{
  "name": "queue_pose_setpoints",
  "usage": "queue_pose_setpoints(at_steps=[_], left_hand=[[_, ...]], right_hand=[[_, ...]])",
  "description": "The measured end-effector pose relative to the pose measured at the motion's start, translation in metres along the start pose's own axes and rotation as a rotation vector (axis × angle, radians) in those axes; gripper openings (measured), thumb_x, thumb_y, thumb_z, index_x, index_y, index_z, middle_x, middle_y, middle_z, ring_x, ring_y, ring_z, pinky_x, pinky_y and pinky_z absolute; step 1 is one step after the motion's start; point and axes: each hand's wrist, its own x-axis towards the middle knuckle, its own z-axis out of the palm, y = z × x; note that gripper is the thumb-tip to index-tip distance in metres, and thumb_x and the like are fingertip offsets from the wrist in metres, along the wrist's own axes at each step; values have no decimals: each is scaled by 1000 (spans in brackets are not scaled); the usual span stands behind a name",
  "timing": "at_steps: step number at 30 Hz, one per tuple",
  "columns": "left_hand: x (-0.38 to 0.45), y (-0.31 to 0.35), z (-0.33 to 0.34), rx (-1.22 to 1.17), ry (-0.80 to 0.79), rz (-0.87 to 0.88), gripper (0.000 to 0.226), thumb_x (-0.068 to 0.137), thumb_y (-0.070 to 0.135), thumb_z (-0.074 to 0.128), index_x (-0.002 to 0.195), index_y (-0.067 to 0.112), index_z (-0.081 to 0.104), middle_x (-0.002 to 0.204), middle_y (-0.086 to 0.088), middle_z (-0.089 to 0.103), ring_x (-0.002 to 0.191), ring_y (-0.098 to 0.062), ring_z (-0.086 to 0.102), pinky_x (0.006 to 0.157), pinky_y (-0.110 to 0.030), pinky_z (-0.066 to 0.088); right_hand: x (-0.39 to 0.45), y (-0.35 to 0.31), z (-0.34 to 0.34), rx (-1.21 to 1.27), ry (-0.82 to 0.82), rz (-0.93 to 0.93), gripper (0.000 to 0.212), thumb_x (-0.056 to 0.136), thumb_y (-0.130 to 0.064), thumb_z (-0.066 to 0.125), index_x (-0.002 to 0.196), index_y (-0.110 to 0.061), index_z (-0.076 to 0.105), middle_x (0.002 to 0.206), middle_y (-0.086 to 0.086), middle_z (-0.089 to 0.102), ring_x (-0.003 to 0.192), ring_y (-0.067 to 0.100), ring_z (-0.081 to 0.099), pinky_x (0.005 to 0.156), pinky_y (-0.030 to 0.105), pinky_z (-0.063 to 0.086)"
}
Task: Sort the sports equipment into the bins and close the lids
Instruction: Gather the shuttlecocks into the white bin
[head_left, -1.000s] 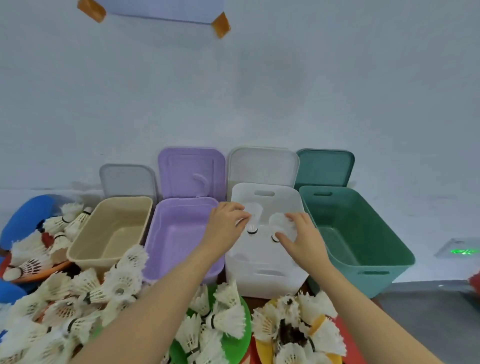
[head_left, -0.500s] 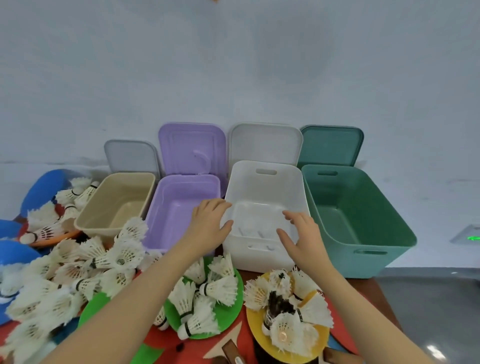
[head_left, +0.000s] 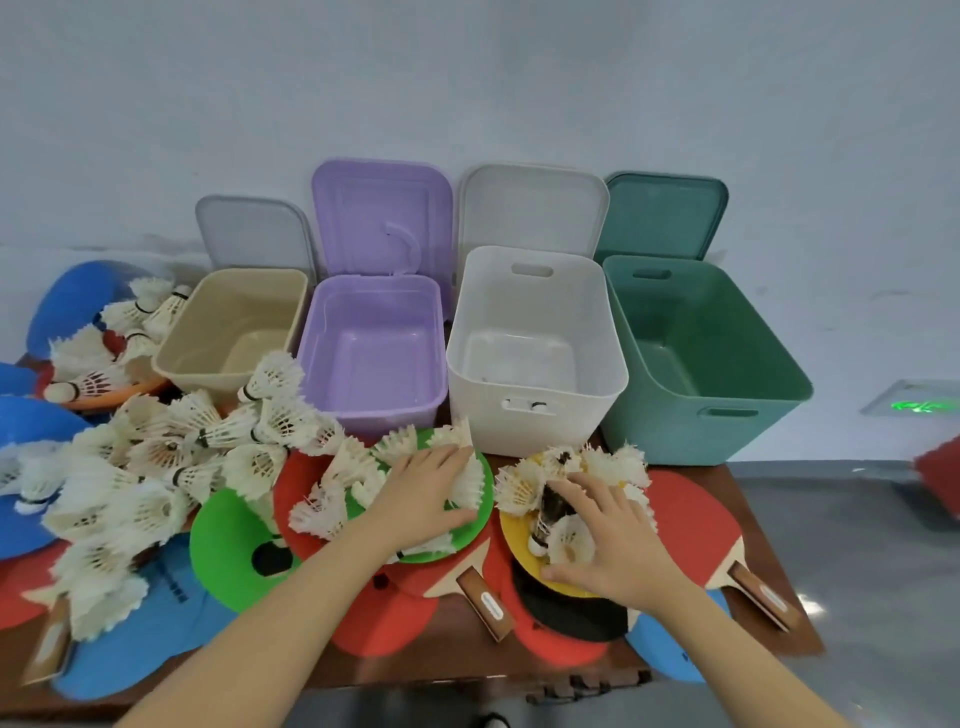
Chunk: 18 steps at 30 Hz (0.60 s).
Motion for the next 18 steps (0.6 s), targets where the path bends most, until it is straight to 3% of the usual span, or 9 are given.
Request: queue_pose_setpoints(at_steps=[2, 5, 7, 10, 14, 18], left_hand=[[-2, 1, 9, 8, 14, 10, 80, 84, 51, 55, 148, 26, 14, 152, 3, 24, 138, -19, 23, 113, -39, 14], [-3, 2, 18, 3, 64, 4, 75, 85, 43, 56, 147, 26, 18, 148, 3, 32, 135, -18, 29, 111, -39, 20], [-1, 1, 19, -27, 102, 3, 69, 87, 38, 56, 146, 26, 23, 144, 2, 39, 132, -18, 33, 108, -37, 23], [-1, 1, 17, -90, 167, 5, 64, 87, 38, 57, 144, 23, 30, 139, 1, 45, 128, -19, 38, 105, -36, 24], [-6, 5, 10, -210, 320, 0, 60, 86, 37, 60, 139, 19, 39, 136, -1, 48, 127, -21, 41, 106, -36, 24], [-2, 7, -7, -199, 483, 90, 58, 82, 37, 65, 132, 14, 48, 122, -3, 57, 113, -22, 51, 95, -33, 32]], right_hand=[[-11, -1, 10, -9, 51, 46, 93, 61, -79, 48, 141, -34, 30, 144, -10, 27, 128, 15, 32, 101, 36, 31], [-20, -2, 23, 11, 193, 44, 67, 73, -62, 53, 127, -22, 49, 126, -5, 49, 108, 20, 56, 80, 34, 50], [-24, -5, 25, 52, 257, 28, 52, 79, -50, 52, 119, -18, 55, 118, -4, 54, 99, 19, 60, 70, 27, 53], [-25, -10, 22, 103, 321, 51, 47, 81, -43, 56, 119, -16, 57, 118, -3, 56, 102, 17, 58, 73, 22, 49], [-28, -18, 15, 115, 428, 75, 46, 82, -46, 53, 118, -17, 58, 116, -3, 58, 102, 16, 58, 78, 32, 51], [-19, -22, -5, 117, 549, 73, 43, 81, -44, 54, 113, -15, 62, 111, -3, 61, 101, 15, 58, 82, 28, 41]])
